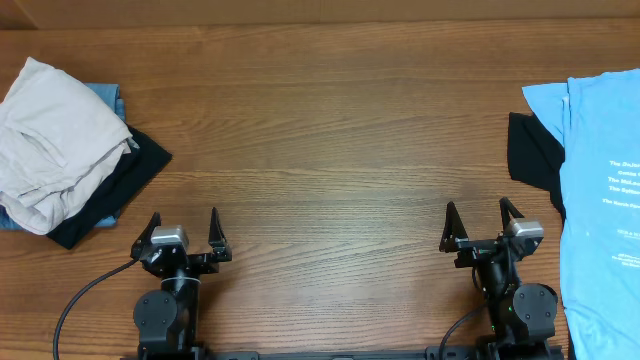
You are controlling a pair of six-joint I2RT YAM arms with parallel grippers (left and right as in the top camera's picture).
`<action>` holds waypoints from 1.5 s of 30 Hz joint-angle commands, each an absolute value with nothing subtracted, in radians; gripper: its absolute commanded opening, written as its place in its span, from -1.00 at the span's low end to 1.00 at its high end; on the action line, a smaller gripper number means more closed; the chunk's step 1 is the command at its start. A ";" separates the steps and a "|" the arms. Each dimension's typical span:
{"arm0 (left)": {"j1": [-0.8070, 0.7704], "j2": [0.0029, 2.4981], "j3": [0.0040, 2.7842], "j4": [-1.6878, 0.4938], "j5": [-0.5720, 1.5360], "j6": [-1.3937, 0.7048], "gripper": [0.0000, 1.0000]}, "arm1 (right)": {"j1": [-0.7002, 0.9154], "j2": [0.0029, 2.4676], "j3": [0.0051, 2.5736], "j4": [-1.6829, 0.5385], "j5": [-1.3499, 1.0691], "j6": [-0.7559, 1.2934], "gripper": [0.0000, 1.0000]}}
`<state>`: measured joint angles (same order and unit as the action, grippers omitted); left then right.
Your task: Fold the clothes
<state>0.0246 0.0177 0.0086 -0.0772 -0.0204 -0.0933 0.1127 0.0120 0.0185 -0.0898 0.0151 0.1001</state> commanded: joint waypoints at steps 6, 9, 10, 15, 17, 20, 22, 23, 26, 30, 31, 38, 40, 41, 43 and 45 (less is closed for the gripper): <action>0.020 0.020 0.005 -0.075 -0.033 -0.067 1.00 | 0.110 0.004 0.008 -0.084 0.022 0.093 1.00; 0.020 0.020 0.005 -0.075 -0.033 -0.067 1.00 | 0.110 0.004 0.008 -0.084 0.022 0.093 1.00; 0.020 0.020 0.005 -0.075 -0.033 -0.067 1.00 | 0.110 0.004 0.008 -0.084 0.022 0.093 1.00; 0.020 0.020 0.005 -0.075 -0.033 -0.067 1.00 | 0.110 0.004 0.008 -0.084 0.022 0.093 1.00; 0.020 0.020 0.005 -0.075 -0.033 -0.067 1.00 | 0.110 0.004 0.008 -0.084 0.022 0.093 1.00; 0.020 0.020 0.005 -0.075 -0.033 -0.067 1.00 | 0.110 0.004 0.008 -0.084 -0.029 0.105 1.00; 0.020 0.020 0.005 -0.075 -0.033 -0.067 1.00 | 0.110 0.004 0.008 -0.067 -0.180 0.132 1.00; 0.020 0.020 0.005 -0.075 -0.033 -0.067 1.00 | 0.110 0.004 0.008 -0.065 -0.205 0.143 1.00; 0.020 0.020 0.005 -0.075 -0.033 -0.067 1.00 | 0.110 0.004 0.008 -0.062 -0.200 0.160 1.00; 0.020 0.020 0.005 -0.075 -0.033 -0.067 1.00 | 0.110 0.004 0.008 -0.078 -0.027 0.159 1.00; 0.020 0.020 0.005 -0.075 -0.033 -0.067 1.00 | 0.110 0.004 0.008 -0.084 0.007 0.155 1.00; 0.020 0.020 0.005 -0.075 -0.033 -0.067 1.00 | 0.110 0.004 0.008 -0.084 0.017 0.123 1.00; 0.020 0.020 0.005 -0.075 -0.033 -0.067 1.00 | 0.110 0.004 0.008 -0.084 0.017 0.123 1.00; 0.020 0.020 0.005 -0.075 -0.033 -0.067 1.00 | 0.110 0.004 0.008 -0.084 0.017 0.123 1.00; 0.020 0.020 0.005 -0.075 -0.033 -0.067 1.00 | 0.110 0.004 0.008 -0.084 0.017 0.123 1.00; 0.020 0.020 0.005 -0.075 -0.033 -0.067 1.00 | 0.110 0.004 0.008 -0.084 0.017 0.123 1.00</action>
